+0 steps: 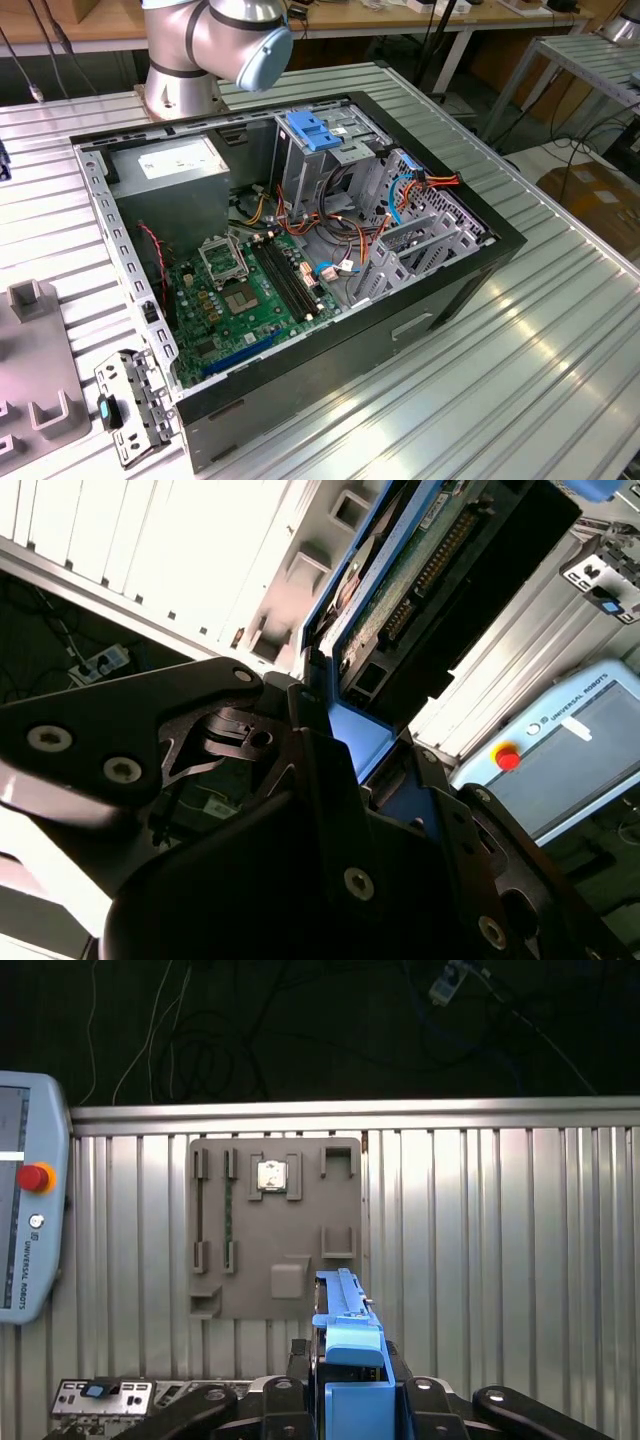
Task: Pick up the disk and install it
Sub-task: 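Pick up the disk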
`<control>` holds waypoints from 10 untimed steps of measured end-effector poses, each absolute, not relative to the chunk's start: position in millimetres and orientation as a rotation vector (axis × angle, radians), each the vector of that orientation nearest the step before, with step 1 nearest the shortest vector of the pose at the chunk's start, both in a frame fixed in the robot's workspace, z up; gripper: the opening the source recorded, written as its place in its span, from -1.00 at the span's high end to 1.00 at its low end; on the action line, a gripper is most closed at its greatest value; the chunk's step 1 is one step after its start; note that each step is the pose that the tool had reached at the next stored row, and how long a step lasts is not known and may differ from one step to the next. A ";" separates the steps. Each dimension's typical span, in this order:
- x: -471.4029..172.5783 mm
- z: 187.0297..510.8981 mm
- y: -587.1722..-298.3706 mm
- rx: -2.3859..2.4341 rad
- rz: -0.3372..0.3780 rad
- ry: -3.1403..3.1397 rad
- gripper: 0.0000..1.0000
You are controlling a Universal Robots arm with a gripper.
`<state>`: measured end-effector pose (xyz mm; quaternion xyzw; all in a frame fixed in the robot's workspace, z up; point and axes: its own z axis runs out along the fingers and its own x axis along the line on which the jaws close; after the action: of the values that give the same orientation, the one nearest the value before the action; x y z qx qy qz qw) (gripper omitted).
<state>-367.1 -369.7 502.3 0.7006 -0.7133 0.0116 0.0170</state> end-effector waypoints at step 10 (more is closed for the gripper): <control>-359.6 502.1 -379.3 2.177 0.036 -2.217 0.26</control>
<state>-359.6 -379.3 502.1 0.7006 -0.7133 0.0116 0.0170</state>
